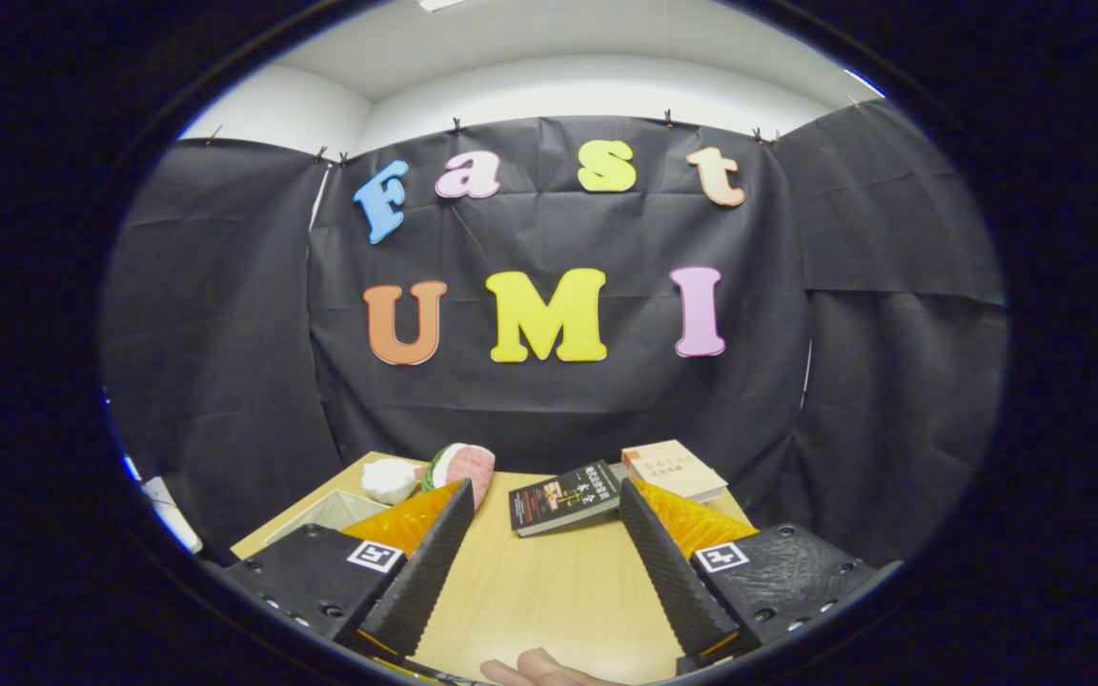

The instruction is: Open the storage box then place both shoes into the box .Put the left shoe in first, then the right shoe, with the right side of both shoes facing outward in a uniform manner.

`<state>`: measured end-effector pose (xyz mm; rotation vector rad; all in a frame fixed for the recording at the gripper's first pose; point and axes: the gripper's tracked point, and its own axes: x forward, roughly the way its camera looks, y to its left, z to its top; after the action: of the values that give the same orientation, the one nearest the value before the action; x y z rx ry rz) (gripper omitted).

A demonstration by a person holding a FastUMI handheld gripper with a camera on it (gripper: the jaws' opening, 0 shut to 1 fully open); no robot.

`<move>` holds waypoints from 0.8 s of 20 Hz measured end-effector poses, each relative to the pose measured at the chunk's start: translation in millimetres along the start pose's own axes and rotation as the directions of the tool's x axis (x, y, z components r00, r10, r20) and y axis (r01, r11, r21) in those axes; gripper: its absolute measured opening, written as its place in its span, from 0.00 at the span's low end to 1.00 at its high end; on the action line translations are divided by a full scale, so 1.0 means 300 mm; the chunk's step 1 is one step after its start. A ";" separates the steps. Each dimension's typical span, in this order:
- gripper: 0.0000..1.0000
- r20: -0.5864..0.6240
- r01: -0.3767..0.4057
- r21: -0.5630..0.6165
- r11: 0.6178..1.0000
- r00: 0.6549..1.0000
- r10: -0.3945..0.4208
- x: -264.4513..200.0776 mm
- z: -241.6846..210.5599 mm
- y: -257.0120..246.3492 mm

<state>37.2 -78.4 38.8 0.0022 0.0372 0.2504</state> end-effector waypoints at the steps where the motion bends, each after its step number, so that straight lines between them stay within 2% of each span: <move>1: 0.95 0.003 -0.003 -0.003 1.000 1.000 0.003 0.001 -0.003 0.008; 10: 0.95 -0.004 -0.026 -0.022 0.999 1.000 0.026 0.003 -0.021 0.119; 16: 0.95 -0.025 -0.019 -0.021 1.000 1.000 0.019 0.012 -0.039 0.121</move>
<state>31.1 -42.3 27.1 -0.0219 0.0589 0.2698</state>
